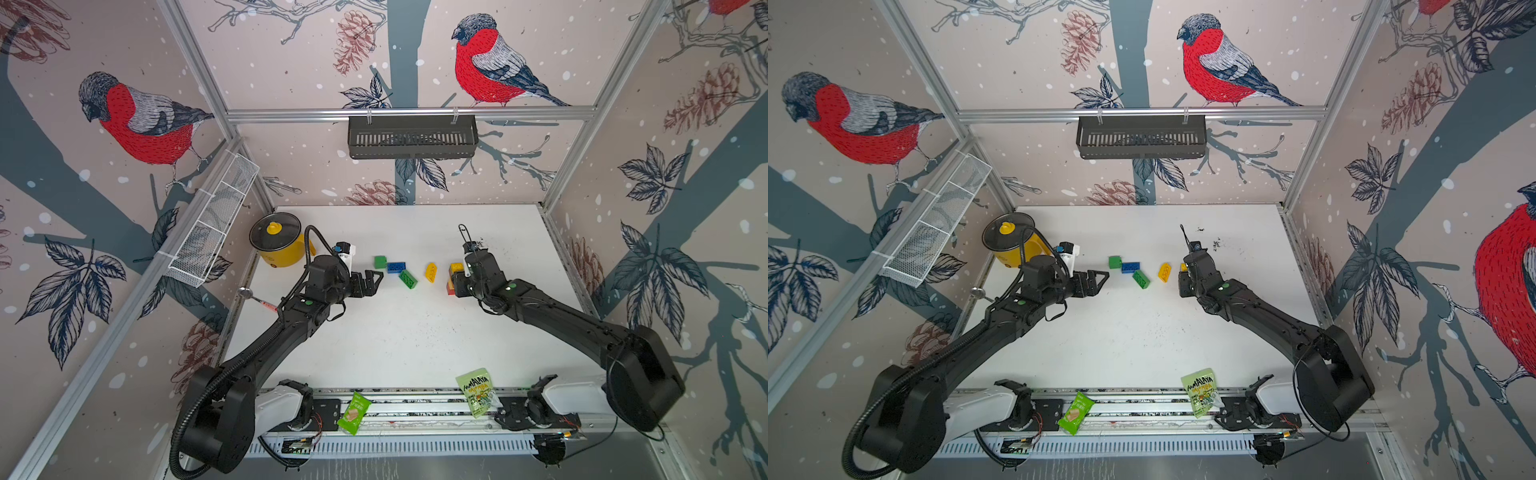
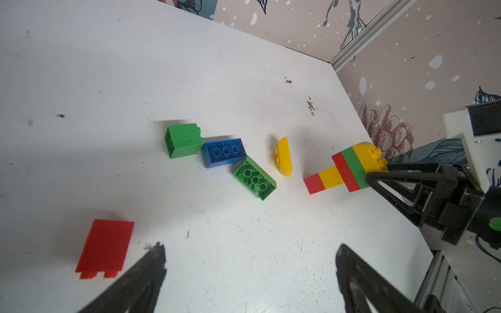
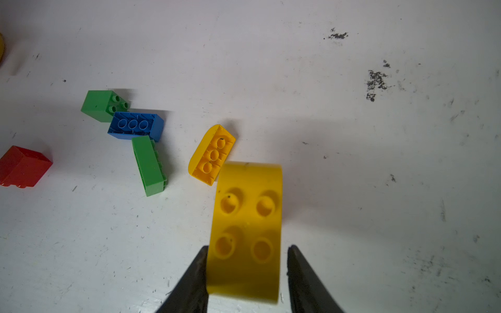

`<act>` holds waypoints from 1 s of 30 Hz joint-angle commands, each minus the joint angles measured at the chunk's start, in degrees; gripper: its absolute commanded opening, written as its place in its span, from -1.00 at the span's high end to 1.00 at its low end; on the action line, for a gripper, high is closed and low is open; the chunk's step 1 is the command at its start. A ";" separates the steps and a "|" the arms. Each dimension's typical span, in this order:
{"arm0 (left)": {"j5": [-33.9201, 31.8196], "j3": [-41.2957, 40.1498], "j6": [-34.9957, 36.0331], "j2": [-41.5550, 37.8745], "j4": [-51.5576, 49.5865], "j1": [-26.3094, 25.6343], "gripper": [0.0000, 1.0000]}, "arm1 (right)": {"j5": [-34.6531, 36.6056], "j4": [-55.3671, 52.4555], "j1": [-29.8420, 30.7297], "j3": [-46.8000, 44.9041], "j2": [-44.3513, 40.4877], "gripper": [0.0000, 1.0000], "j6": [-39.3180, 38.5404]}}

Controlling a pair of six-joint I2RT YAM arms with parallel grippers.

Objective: Assemble an ice cream with lego
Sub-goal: Pick up the lego brick from the center of the board.

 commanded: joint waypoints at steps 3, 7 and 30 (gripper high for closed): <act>-0.01 -0.11 0.87 -0.01 1.98 -0.10 -0.94 | 1.56 2.02 0.10 0.80 0.97 0.06 1.20; -0.02 -0.11 0.85 0.13 1.91 -0.11 -0.94 | 1.03 3.21 0.28 0.99 1.49 0.06 1.84; -0.01 0.50 2.54 0.82 3.17 -0.79 -0.94 | -1.12 2.22 -1.13 2.18 0.98 0.37 3.02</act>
